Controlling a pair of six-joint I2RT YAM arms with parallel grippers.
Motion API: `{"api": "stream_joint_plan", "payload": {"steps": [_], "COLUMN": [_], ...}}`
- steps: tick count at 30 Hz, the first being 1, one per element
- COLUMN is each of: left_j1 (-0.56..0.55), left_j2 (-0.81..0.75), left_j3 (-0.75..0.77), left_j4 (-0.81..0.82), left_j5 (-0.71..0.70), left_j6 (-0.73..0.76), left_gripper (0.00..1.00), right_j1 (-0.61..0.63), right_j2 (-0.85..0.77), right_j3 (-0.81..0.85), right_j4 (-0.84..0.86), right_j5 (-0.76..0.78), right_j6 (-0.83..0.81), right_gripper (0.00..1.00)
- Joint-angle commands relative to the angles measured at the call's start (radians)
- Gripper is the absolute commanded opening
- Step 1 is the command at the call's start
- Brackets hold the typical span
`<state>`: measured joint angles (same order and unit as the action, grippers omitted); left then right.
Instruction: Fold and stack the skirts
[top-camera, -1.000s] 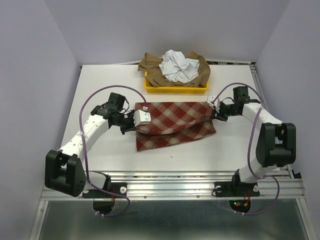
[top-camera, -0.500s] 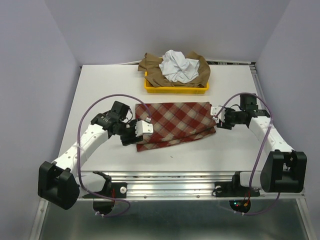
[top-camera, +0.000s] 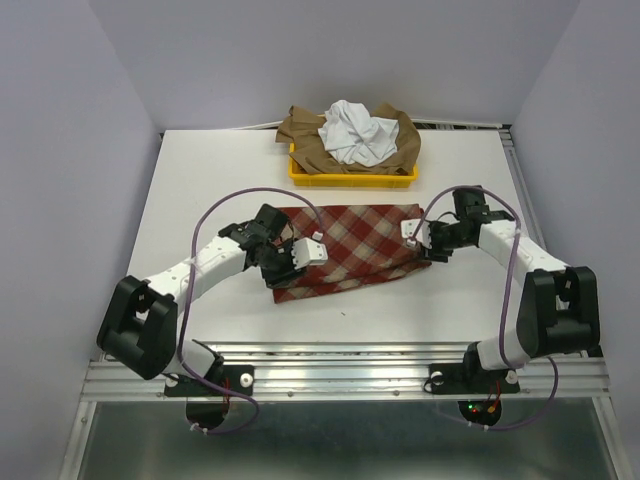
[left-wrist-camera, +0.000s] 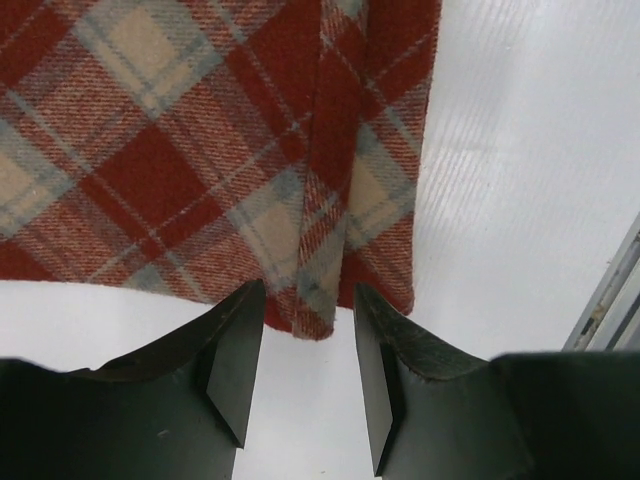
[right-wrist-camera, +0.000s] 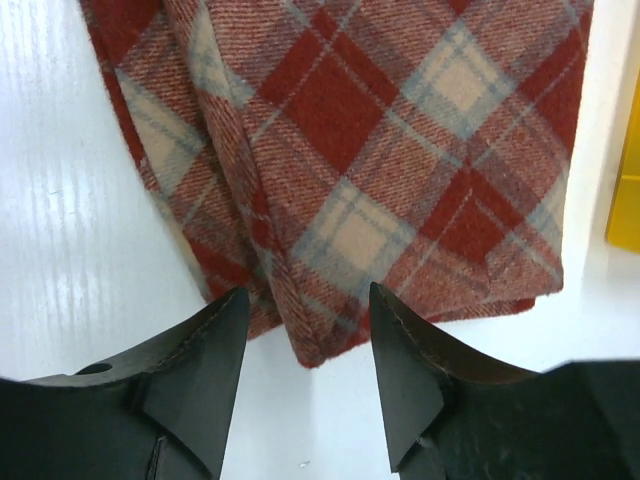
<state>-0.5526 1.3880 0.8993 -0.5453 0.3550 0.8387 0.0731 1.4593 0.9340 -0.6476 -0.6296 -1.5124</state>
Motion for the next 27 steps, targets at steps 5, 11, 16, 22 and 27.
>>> {"api": "stream_joint_plan", "payload": {"steps": [5,11,16,22,27], "left_j1": [-0.024,-0.04,-0.044,-0.046,-0.046], "left_j2": [0.058,0.086,0.132,0.146,0.125], "left_j3": [-0.034,-0.049,-0.06,-0.053,-0.019], "left_j4": [0.076,0.082,0.119,0.114,0.078], "left_j5": [-0.062,-0.082,-0.126,-0.131,-0.119], "left_j6": [-0.018,0.008,-0.012,-0.004,-0.007], "left_gripper": [0.52,0.5,0.43,0.2,0.0], "right_j1": [0.03,0.039,0.048,0.067,0.067], "right_j2": [-0.001,-0.001,-0.001,0.006,0.001], "right_j3": [-0.076,-0.101,-0.133,-0.156,-0.118], "right_j4": [0.123,0.146,0.187,0.226,0.235], "right_j5": [0.074,0.103,0.122,0.137,0.14], "right_j6": [-0.081,-0.103,-0.129,-0.129,-0.085], "right_gripper": [0.55,0.5,0.47,0.33,0.07]}}
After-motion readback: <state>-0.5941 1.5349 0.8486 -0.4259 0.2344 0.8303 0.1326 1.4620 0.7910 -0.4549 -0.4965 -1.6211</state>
